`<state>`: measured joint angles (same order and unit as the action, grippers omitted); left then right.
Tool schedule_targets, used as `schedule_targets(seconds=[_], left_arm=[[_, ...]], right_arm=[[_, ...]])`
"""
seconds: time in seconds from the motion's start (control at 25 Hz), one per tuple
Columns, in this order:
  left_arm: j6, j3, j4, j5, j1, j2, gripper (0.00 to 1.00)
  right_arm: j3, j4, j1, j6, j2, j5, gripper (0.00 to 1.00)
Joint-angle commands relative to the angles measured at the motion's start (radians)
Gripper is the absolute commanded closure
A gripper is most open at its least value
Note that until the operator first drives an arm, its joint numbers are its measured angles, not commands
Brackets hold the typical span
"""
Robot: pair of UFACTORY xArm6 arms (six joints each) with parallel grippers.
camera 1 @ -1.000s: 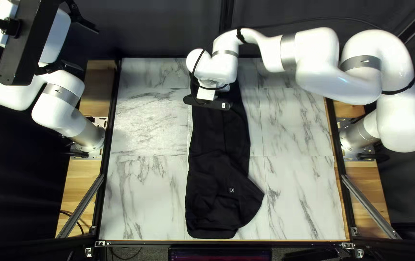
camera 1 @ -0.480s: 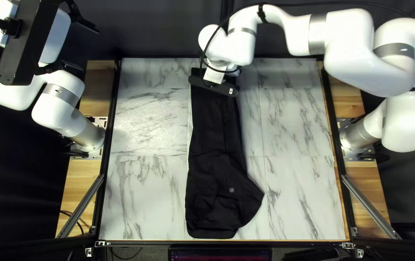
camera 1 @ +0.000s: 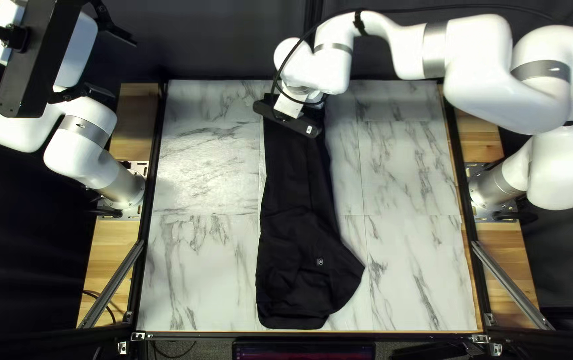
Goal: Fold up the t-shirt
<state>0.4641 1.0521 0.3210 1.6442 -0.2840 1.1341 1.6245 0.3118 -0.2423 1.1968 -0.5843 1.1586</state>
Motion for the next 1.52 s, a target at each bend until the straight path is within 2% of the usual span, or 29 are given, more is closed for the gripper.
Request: schedule_targets(seconds=[0.04, 0.12, 0.2, 0.36, 0.4, 0.44, 0.56, 0.72, 0.92, 1.08, 1.52], left_arm=[[0.000, 0.000, 0.000, 0.000, 0.000, 0.000, 0.00], [0.000, 0.000, 0.000, 0.000, 0.000, 0.000, 0.00], [0.000, 0.000, 0.000, 0.000, 0.000, 0.000, 0.00], [0.000, 0.000, 0.000, 0.000, 0.000, 0.000, 0.00], [0.000, 0.000, 0.000, 0.000, 0.000, 0.000, 0.00], [0.000, 0.000, 0.000, 0.000, 0.000, 0.000, 0.00], [0.000, 0.000, 0.000, 0.000, 0.000, 0.000, 0.00], [0.000, 0.000, 0.000, 0.000, 0.000, 0.000, 0.00], [0.000, 0.000, 0.000, 0.000, 0.000, 0.000, 0.00], [0.000, 0.000, 0.000, 0.000, 0.000, 0.000, 0.00], [0.000, 0.000, 0.000, 0.000, 0.000, 0.000, 0.00]], right_arm=[[-0.088, 0.011, 0.015, -0.042, 0.020, -0.070, 1.00], [-0.183, 0.017, 0.019, -0.066, 0.045, -0.131, 1.00], [-0.241, 0.017, 0.017, -0.072, 0.040, -0.181, 1.00], [-0.302, -0.002, 0.010, -0.037, 0.017, -0.251, 1.00], [-0.312, -0.012, 0.012, -0.006, 0.024, -0.253, 0.07], [-0.318, -0.012, 0.013, 0.006, 0.028, -0.254, 0.00], [-0.364, 0.000, 0.015, 0.048, 0.084, -0.252, 0.00], [-0.423, 0.037, 0.018, 0.069, 0.215, -0.198, 0.00], [-0.413, 0.072, 0.031, 0.060, 0.311, -0.104, 0.00], [-0.377, 0.102, 0.042, 0.051, 0.332, -0.048, 0.00], [-0.384, 0.124, 0.038, 0.057, 0.335, -0.064, 0.00]])
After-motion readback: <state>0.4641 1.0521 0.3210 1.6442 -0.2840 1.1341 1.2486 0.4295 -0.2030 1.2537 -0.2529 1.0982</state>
